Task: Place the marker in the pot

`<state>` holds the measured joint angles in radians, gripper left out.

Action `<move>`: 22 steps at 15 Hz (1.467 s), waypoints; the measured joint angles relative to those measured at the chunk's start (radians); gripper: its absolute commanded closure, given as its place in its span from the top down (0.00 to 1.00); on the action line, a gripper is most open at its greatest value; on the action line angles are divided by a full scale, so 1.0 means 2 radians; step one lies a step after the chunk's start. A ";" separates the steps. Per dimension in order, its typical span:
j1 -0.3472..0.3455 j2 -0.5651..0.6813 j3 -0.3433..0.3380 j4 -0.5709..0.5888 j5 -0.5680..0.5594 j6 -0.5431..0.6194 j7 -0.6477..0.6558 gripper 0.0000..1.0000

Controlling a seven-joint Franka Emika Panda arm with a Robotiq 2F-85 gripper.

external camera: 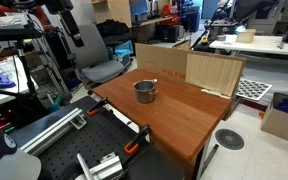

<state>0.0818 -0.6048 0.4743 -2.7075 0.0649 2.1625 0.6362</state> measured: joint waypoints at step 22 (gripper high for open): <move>0.004 0.021 -0.065 0.049 0.031 0.024 -0.003 1.00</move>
<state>0.0895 -0.5629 0.3448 -2.6088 0.1263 2.2114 0.6306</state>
